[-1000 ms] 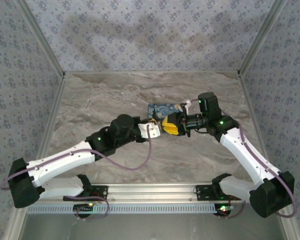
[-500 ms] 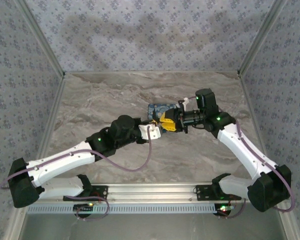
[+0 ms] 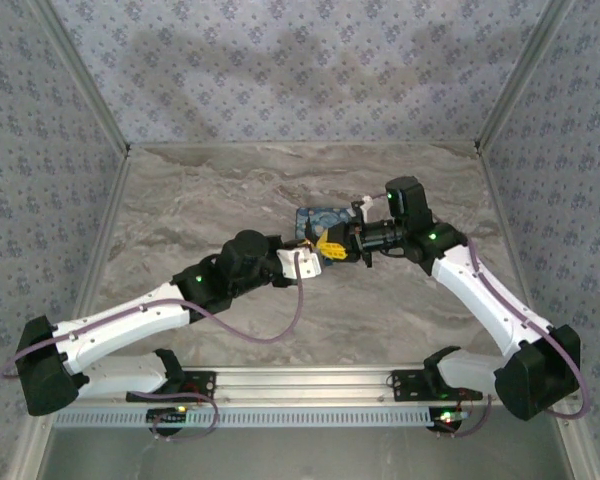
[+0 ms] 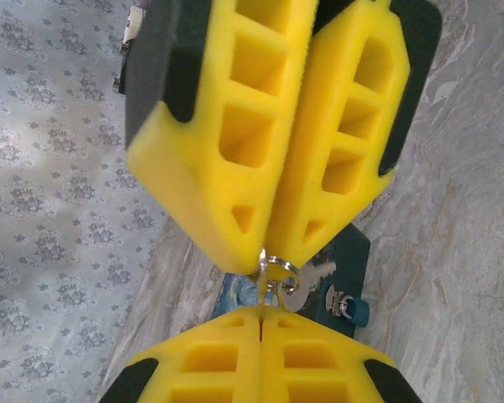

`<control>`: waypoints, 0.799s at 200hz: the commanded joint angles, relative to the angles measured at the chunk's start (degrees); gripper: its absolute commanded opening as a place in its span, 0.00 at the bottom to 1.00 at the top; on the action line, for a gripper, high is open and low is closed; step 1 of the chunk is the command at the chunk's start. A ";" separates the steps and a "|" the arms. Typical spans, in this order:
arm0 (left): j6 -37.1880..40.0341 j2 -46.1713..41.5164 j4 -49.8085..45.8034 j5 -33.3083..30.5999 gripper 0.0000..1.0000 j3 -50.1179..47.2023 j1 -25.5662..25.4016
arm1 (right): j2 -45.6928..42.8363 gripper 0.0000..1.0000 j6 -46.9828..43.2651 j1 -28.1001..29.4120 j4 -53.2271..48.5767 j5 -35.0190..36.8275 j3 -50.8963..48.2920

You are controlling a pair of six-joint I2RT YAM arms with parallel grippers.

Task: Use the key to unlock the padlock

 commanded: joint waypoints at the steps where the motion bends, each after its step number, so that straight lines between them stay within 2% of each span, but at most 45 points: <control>1: 0.09 -0.15 2.48 1.43 0.00 -0.52 -0.73 | 0.64 0.03 0.60 0.99 0.82 -1.07 1.16; 31: -0.36 -0.20 3.08 -0.05 0.00 -0.59 -0.74 | 0.51 0.00 -0.38 0.90 0.40 -0.82 0.89; 48: -2.13 0.01 4.26 -3.15 0.30 -0.89 -0.74 | -0.25 0.00 -1.43 0.22 0.41 -0.42 0.16; 75: -8.32 -0.75 5.34 -7.65 0.52 -2.09 -0.59 | -2.99 0.00 -7.19 -3.11 0.17 1.31 -0.60; 96: -20.13 -1.78 1.31 -10.42 0.62 -0.82 0.73 | -5.78 0.00 -13.04 -7.21 0.83 2.40 -1.76; 116: -34.06 -3.47 -2.66 -7.68 0.67 0.06 3.84 | -9.45 0.00 -17.76 -10.40 4.32 4.99 -4.06; 144: -56.25 -4.92 -4.26 3.64 0.70 1.41 10.25 | -15.13 0.00 -26.42 -10.74 10.11 10.60 -7.06; 160: -67.40 -4.32 -3.49 13.06 0.69 2.36 15.16 | -19.24 0.00 -33.01 -8.95 14.46 14.60 -10.18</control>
